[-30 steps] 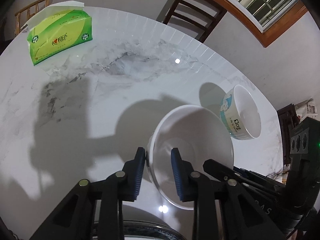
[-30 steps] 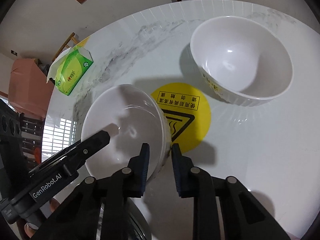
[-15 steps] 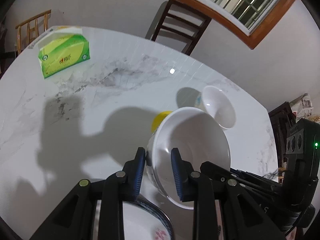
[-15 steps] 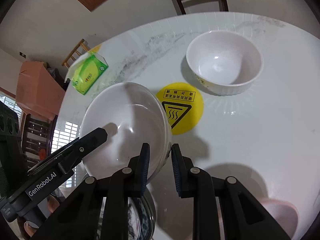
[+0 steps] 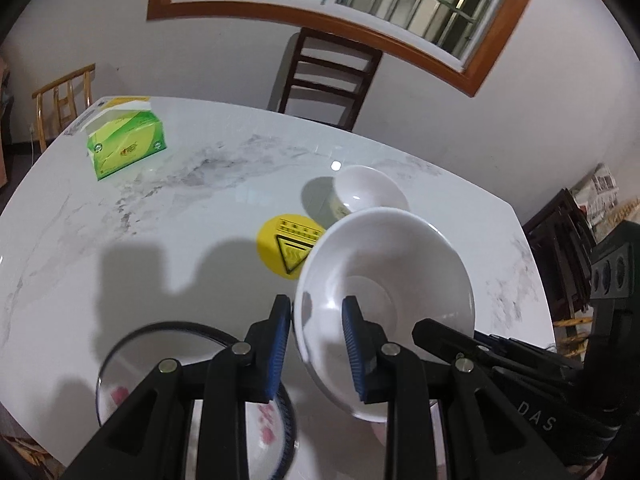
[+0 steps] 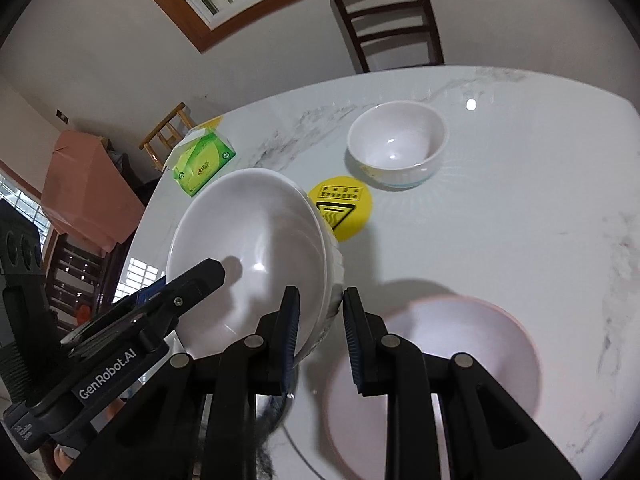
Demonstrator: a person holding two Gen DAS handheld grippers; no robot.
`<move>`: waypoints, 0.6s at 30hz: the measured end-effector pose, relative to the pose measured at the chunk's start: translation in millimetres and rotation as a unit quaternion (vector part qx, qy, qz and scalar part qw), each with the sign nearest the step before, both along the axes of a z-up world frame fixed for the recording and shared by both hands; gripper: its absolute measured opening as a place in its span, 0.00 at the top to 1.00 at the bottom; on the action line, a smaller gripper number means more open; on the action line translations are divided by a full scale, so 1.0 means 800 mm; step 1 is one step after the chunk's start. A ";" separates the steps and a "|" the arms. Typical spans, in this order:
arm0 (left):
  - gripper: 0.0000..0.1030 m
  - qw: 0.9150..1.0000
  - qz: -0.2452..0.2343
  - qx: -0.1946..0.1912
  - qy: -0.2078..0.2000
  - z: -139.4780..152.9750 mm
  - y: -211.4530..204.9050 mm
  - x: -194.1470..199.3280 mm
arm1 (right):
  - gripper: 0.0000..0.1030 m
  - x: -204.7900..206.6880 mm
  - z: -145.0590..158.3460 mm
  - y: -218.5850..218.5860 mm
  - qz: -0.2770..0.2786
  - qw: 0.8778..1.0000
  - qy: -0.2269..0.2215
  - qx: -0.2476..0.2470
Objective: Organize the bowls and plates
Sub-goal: 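Lift and carry the white bowl over the pink bowl with both tools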
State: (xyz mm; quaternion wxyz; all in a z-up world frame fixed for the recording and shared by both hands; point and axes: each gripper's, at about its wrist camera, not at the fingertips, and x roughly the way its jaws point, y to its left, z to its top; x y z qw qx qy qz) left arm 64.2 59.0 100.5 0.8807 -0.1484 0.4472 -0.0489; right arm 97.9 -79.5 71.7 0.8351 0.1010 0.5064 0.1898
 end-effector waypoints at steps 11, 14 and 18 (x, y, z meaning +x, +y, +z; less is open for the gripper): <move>0.74 0.998 -0.053 0.001 -0.017 0.012 -0.073 -0.028 | 0.79 -0.055 -0.005 -0.067 -0.035 0.999 -0.001 -0.001; 0.74 0.998 -0.065 0.001 -0.014 0.010 -0.087 -0.032 | 0.79 -0.066 -0.007 -0.084 -0.047 0.999 -0.001 0.001; 0.74 0.997 -0.078 -0.003 -0.006 0.003 -0.103 -0.037 | 0.79 -0.075 -0.011 -0.099 -0.057 0.998 -0.001 -0.004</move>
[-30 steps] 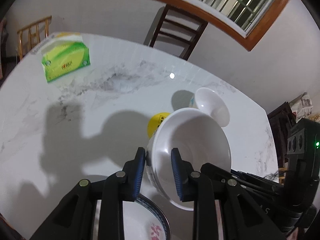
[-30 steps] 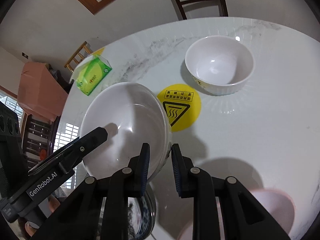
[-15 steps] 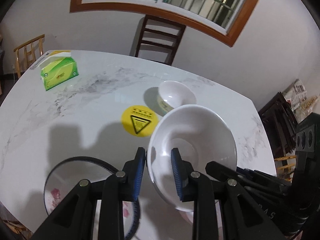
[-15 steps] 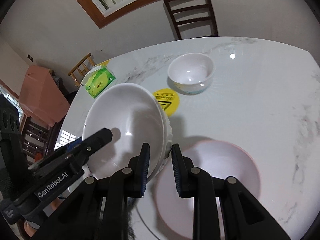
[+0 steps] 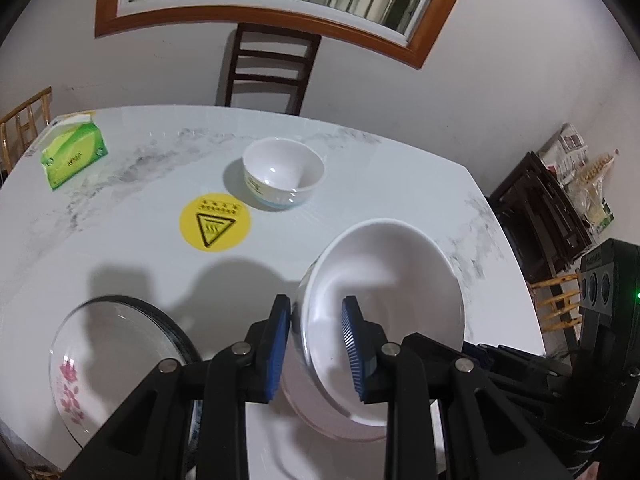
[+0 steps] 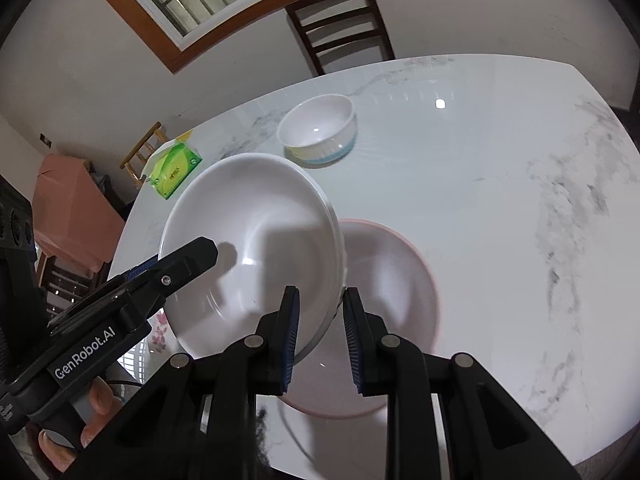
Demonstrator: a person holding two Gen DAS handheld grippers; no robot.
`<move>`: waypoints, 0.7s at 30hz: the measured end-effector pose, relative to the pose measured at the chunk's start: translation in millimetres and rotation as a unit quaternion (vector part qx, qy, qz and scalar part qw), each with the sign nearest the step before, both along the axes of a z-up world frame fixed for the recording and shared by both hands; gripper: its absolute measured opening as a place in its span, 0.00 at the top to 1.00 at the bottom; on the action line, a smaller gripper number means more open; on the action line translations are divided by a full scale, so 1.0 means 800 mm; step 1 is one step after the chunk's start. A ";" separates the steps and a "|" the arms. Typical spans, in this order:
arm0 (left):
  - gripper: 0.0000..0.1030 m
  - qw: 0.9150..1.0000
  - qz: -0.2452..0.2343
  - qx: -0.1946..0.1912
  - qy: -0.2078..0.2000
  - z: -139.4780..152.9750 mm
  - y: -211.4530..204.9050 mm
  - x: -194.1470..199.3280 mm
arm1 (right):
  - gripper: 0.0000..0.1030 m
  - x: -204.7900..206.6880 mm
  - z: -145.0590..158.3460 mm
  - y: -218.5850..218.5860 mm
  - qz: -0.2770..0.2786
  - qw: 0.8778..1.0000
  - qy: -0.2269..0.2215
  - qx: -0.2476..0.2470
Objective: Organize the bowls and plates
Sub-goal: 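Lift and carry the white bowl over the pink bowl with both tools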
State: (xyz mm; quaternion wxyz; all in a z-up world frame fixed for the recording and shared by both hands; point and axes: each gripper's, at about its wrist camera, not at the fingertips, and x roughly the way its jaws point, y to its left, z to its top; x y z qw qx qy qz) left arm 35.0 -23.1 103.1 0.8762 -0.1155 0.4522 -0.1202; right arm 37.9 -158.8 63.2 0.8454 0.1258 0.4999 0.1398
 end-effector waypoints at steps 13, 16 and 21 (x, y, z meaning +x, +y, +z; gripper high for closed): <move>0.74 0.998 -0.024 0.023 0.046 -0.037 -0.028 -0.007 | 0.79 -0.011 -0.030 -0.017 -0.007 1.000 0.026 -0.015; 0.74 0.998 -0.022 0.028 0.055 -0.043 -0.029 -0.005 | 0.78 -0.008 -0.034 -0.018 -0.005 0.999 0.031 -0.016; 0.74 0.997 -0.022 0.027 0.066 -0.051 -0.028 -0.001 | 0.78 -0.004 -0.038 -0.016 -0.001 0.999 0.037 -0.019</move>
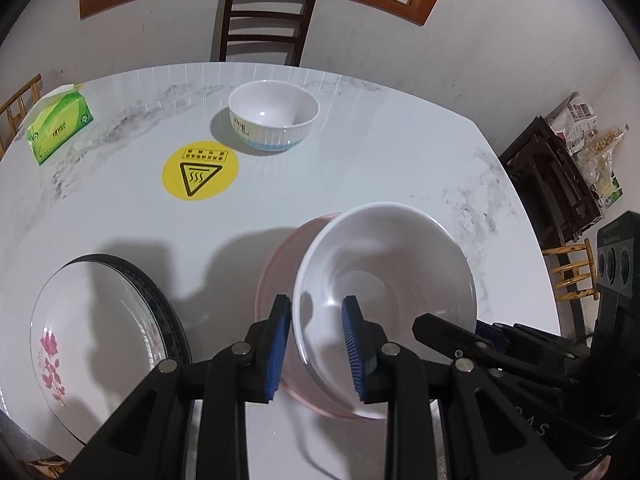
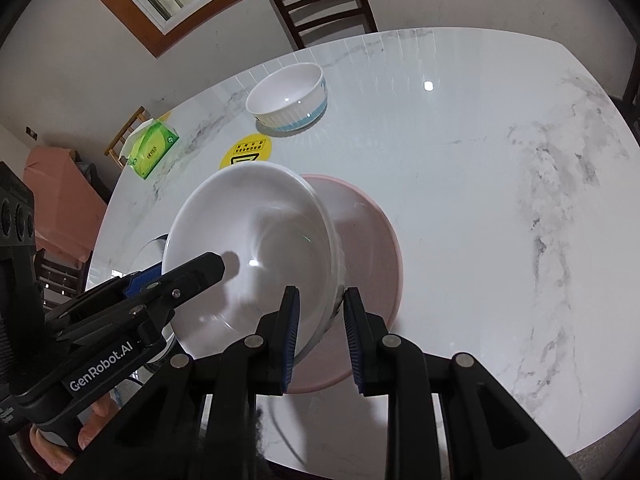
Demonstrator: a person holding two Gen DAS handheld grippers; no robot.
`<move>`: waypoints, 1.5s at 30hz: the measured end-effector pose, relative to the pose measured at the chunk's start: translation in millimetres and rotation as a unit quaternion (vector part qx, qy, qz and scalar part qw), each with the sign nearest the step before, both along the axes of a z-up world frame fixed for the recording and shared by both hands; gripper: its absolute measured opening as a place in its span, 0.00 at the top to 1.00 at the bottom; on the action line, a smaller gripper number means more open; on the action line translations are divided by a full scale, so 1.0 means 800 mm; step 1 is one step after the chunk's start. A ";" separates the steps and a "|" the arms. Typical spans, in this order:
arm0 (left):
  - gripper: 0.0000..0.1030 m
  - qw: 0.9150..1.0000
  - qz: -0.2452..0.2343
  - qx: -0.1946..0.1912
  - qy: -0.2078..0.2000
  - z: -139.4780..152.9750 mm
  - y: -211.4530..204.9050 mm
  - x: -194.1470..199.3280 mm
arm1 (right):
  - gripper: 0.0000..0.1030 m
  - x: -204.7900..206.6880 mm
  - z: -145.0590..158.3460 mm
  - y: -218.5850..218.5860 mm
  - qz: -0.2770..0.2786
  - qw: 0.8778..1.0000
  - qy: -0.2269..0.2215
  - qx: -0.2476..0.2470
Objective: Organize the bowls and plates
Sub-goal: 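Lift and carry the white bowl over the pink bowl with both tools, then lower the white bowl into the pink bowl and open both tools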
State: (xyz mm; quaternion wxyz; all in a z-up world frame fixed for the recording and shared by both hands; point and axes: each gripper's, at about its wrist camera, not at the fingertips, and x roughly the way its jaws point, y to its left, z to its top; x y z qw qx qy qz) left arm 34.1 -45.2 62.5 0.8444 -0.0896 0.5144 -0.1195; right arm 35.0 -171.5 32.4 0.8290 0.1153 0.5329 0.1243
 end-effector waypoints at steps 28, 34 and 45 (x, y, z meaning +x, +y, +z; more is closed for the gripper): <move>0.74 0.998 -0.016 0.033 0.044 -0.034 -0.012 0.017 | 0.71 0.022 -0.022 0.015 0.010 0.999 0.021 -0.038; 0.74 0.998 -0.016 0.032 0.045 -0.034 -0.011 0.021 | 0.71 0.025 -0.026 0.017 0.011 0.999 0.020 -0.043; 0.73 0.999 -0.012 0.027 0.045 -0.033 -0.006 0.022 | 0.69 0.024 -0.027 0.022 0.019 0.998 0.009 -0.058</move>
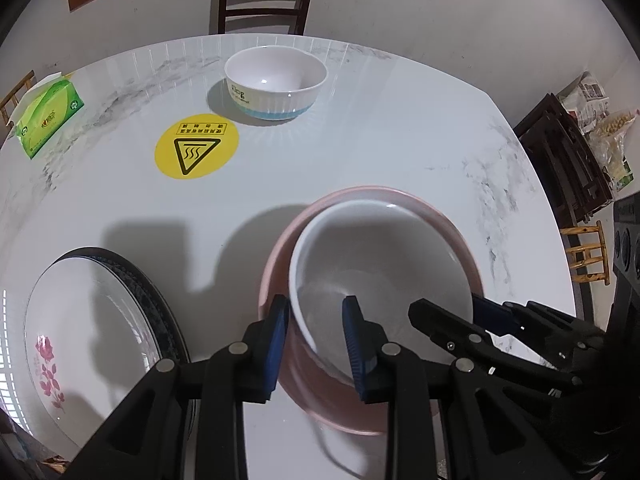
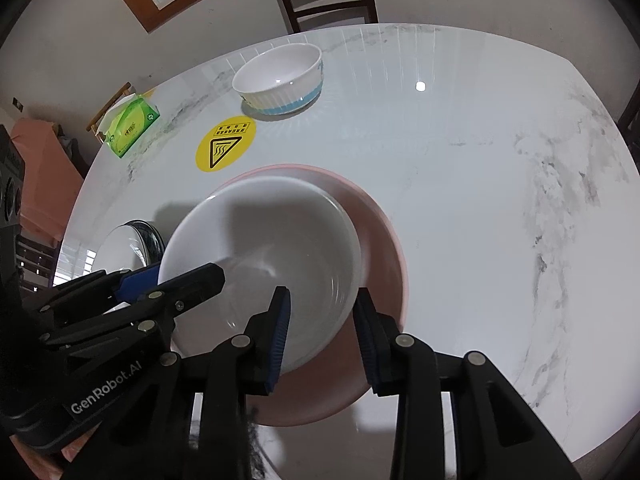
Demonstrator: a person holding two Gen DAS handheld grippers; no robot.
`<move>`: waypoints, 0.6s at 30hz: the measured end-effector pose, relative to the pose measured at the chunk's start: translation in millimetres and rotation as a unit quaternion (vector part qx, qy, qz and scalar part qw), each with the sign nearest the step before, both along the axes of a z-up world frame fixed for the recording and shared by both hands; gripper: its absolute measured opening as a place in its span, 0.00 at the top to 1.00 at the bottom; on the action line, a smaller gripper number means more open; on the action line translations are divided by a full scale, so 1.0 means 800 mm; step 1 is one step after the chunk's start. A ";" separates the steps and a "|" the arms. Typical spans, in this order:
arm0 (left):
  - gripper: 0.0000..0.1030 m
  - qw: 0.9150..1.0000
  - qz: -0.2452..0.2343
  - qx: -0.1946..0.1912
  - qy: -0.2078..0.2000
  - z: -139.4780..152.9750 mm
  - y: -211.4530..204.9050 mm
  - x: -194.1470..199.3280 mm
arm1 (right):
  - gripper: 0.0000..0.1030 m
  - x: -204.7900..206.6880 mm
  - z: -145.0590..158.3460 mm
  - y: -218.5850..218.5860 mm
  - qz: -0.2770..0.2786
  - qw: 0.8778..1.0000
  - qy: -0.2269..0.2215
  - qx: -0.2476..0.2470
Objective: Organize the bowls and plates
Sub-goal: 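Lower the white bowl into the pink bowl and open both tools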
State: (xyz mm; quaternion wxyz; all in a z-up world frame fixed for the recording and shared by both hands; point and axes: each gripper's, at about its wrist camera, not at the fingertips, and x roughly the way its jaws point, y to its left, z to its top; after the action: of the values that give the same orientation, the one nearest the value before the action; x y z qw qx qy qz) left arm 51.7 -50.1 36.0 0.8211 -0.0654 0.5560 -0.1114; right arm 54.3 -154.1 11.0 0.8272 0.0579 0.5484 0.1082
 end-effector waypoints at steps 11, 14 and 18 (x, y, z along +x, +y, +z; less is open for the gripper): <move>0.73 1.000 -0.001 -0.009 0.007 0.000 0.005 0.000 | 0.67 -0.005 0.002 -0.006 0.001 1.000 -0.006 0.008; 0.73 1.000 -0.003 -0.010 0.007 0.003 0.005 -0.002 | 0.66 -0.007 0.004 -0.008 0.000 1.000 -0.007 0.014; 0.72 1.000 -0.001 -0.011 0.003 0.007 0.007 -0.003 | 0.65 -0.011 0.007 -0.012 0.000 1.000 -0.009 0.020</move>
State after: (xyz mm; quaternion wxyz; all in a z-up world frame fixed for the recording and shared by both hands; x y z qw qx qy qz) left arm 49.1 -44.4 42.0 0.8185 -0.0746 0.5573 -0.1180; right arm 45.5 -163.6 16.5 0.8309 0.0735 0.5385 0.1193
